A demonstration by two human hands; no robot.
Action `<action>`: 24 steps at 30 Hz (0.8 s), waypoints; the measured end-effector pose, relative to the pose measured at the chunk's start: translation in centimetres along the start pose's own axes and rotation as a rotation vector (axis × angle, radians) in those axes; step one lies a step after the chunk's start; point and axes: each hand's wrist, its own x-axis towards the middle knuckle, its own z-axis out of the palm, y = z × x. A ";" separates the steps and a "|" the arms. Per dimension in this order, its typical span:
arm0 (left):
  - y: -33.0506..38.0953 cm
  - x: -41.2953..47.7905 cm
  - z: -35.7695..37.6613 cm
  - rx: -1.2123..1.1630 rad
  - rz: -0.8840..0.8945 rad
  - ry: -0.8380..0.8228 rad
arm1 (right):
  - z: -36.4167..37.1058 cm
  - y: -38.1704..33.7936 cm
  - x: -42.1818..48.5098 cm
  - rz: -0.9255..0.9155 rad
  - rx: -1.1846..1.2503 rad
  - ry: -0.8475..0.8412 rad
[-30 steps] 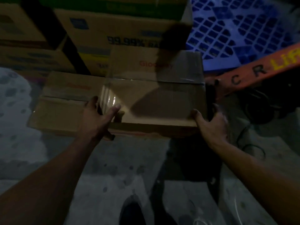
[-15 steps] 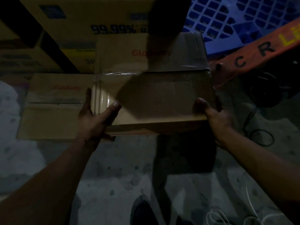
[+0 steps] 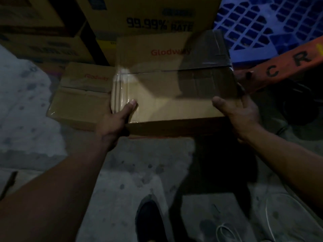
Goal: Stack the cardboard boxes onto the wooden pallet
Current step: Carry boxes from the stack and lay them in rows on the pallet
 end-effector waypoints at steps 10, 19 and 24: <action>-0.1 -9.0 -12.4 -0.207 0.155 0.343 | 10.6 -6.8 -7.8 -0.191 -0.145 -0.281; -5.8 -18.9 -29.3 -0.253 0.091 0.710 | 27.9 -5.0 -17.6 -0.302 -0.210 -0.745; -10.2 -23.7 -37.7 -0.293 -0.001 0.874 | 37.7 -2.2 -23.7 -0.355 -0.276 -0.880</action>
